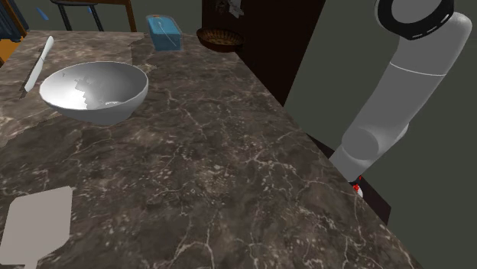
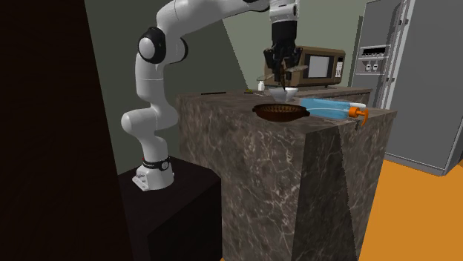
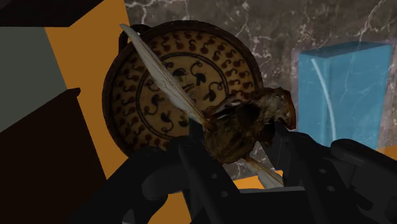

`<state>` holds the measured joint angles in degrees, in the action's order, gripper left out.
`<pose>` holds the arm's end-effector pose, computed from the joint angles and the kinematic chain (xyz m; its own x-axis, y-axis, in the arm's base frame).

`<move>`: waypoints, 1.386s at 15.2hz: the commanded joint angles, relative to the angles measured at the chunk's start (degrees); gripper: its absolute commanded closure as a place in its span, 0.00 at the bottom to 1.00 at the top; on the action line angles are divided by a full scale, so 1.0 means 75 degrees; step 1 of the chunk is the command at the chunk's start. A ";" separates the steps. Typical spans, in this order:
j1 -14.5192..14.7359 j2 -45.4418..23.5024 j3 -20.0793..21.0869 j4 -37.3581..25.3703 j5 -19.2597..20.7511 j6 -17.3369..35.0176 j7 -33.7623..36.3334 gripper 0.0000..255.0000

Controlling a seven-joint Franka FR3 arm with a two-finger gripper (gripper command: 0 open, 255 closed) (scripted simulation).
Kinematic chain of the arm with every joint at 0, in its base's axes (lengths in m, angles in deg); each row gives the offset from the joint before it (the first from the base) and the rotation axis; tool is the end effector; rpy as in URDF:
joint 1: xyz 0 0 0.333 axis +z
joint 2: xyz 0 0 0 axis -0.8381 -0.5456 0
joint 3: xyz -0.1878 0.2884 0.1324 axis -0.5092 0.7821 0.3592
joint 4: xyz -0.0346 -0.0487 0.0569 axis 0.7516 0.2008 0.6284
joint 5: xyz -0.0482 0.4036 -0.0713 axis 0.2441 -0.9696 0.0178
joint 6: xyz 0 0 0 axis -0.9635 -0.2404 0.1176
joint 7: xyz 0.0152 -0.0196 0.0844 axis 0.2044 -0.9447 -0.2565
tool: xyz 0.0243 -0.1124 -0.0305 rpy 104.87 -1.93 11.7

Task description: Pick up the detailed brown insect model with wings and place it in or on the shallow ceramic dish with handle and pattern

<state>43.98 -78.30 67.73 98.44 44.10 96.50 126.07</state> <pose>0.5988 0.1041 0.7339 0.8421 -0.5380 -0.0385 -0.5390 -0.8366 -0.0985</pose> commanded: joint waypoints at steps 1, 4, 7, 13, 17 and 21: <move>-0.0124 -0.0069 -0.0086 -0.0041 0.0006 0.0007 -0.0224 1.00; -0.0197 0.0145 -0.0113 0.0559 -0.0089 0.0406 -0.0306 1.00; -0.0251 0.0319 -0.0134 0.1098 -0.0164 0.0780 -0.0379 1.00; -0.0318 0.0577 -0.0166 0.2043 -0.0276 0.1482 -0.0503 1.00; -0.0327 0.0613 -0.0171 0.2200 -0.0291 0.1605 -0.0522 1.00; -0.0327 0.0613 -0.0171 0.2200 -0.0291 0.1605 -0.0522 1.00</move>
<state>41.53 -73.71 66.44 114.94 41.91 108.53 122.15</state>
